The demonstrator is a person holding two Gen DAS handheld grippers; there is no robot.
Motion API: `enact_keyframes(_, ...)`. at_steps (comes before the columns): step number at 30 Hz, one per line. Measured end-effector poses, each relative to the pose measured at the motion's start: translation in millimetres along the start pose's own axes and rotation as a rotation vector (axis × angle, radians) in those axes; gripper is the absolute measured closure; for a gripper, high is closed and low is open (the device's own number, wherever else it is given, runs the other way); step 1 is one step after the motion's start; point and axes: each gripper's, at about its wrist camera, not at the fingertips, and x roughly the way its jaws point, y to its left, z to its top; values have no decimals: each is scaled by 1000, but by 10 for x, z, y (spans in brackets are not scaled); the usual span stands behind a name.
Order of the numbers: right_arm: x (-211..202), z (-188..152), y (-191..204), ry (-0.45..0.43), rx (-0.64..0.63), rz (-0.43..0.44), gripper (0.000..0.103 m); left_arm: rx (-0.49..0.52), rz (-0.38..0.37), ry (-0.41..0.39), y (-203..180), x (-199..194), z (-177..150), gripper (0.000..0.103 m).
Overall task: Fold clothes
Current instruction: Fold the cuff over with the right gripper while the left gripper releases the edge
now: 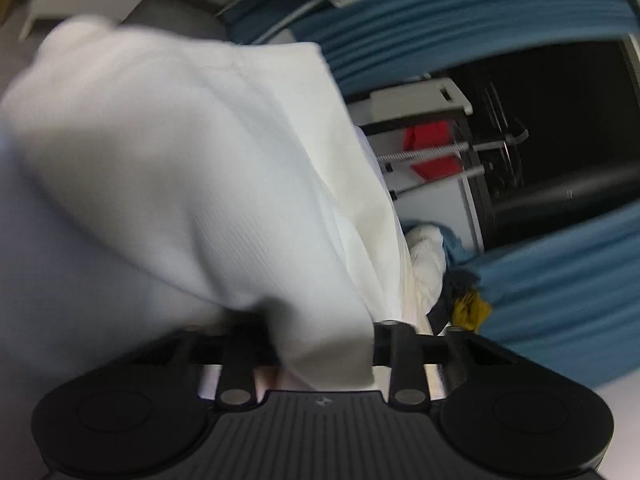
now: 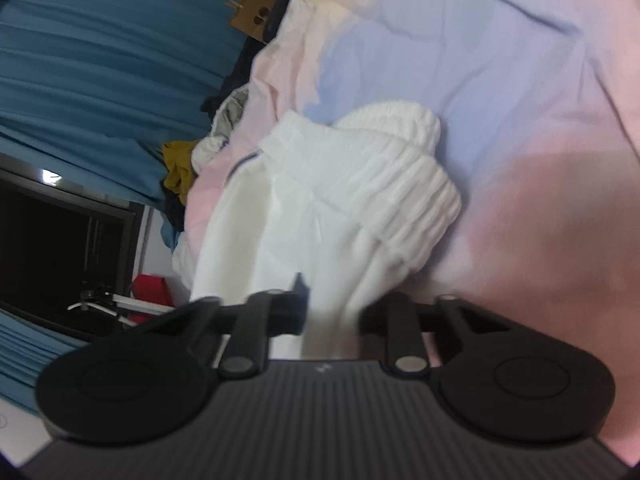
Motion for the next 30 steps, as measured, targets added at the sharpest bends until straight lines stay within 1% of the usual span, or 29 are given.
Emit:
enact_keyframes(2,-39,24,56,-18,-19,4,88,22,-6,-10,-61,-30,33,91)
enact_keyframes(3,-73,33,100,-29,-32,15,89,38,-12,-24,-108,-84,41,92)
enact_keyframes(4,-107,41,144,-41,-45,26,90,55,-18,-37,-157,-142,48,92)
enact_keyframes(7,-256,79,239,-74,-97,63,91,23,-45,-47,-230,-385,35,92)
enact_keyframes(8,-294,97,262,-78,-109,70,91,30,-50,-50,-266,-470,24,93)
enact_keyframes(12,-413,152,245,-60,-116,90,91,105,-38,-58,-489,-849,-21,92)
enact_keyframes(16,-574,197,112,-28,-87,89,91,112,-3,-28,-526,-1340,-81,92)
enact_keyframes(18,-658,184,40,-13,-82,74,91,127,40,-5,-461,-1432,-128,92)
enact_keyframes(20,-717,190,-60,13,-100,41,91,141,84,18,-389,-1515,-176,92)
enact_keyframes(21,-692,188,-113,24,-98,30,91,148,106,29,-353,-1556,-200,92)
enact_keyframes(23,-608,170,-228,47,-88,2,91,100,156,81,-88,-1575,-239,91)
enact_keyframes(25,-539,148,-323,62,-84,-30,91,60,189,111,57,-1561,-244,88)
enact_keyframes(26,-526,145,-350,64,-74,-31,91,47,198,122,105,-1559,-243,86)
enact_keyframes(27,-515,142,-376,65,-65,-32,91,40,204,124,123,-1573,-238,81)
enact_keyframes(28,-526,125,-373,65,-74,-34,91,33,208,125,136,-1589,-234,78)
enact_keyframes(30,-543,103,-352,65,-99,-39,91,33,209,121,119,-1641,-234,59)
